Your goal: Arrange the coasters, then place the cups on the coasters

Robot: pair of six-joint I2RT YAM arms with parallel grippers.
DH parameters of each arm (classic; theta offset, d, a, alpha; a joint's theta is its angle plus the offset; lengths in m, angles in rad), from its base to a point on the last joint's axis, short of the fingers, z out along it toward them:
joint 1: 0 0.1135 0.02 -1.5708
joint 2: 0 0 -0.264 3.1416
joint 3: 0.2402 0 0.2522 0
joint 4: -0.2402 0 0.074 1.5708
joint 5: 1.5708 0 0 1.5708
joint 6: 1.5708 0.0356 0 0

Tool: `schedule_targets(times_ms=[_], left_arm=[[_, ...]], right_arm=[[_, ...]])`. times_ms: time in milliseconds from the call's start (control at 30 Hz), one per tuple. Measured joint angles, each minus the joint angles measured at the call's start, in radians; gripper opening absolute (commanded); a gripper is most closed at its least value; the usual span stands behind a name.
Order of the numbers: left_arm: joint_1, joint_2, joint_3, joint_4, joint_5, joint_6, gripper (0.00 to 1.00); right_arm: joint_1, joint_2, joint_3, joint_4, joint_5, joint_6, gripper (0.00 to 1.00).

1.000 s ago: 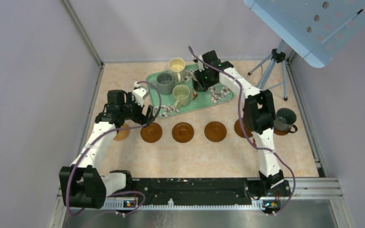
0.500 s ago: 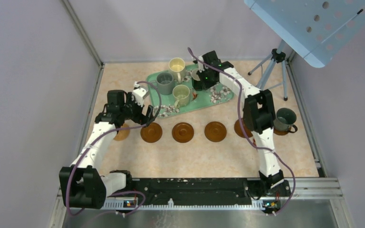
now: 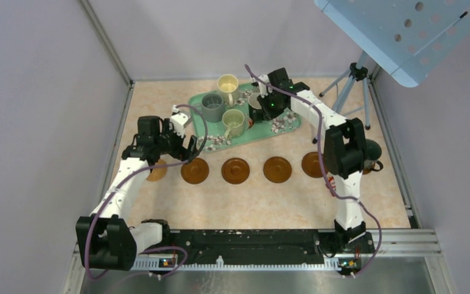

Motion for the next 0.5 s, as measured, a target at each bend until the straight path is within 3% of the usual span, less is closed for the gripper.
schedule_targets(times_ms=[233, 500], left_arm=[[0.0, 0.0, 0.0, -0.002, 0.0, 0.0, 0.99], [0.0, 0.002, 0.0, -0.001, -0.003, -0.007, 0.99]], right_arm=[[-0.007, -0.143, -0.08, 0.01, -0.069, -0.051, 0.0], [-0.048, -0.405, -0.328, 0.008, -0.149, -0.135, 0.0]])
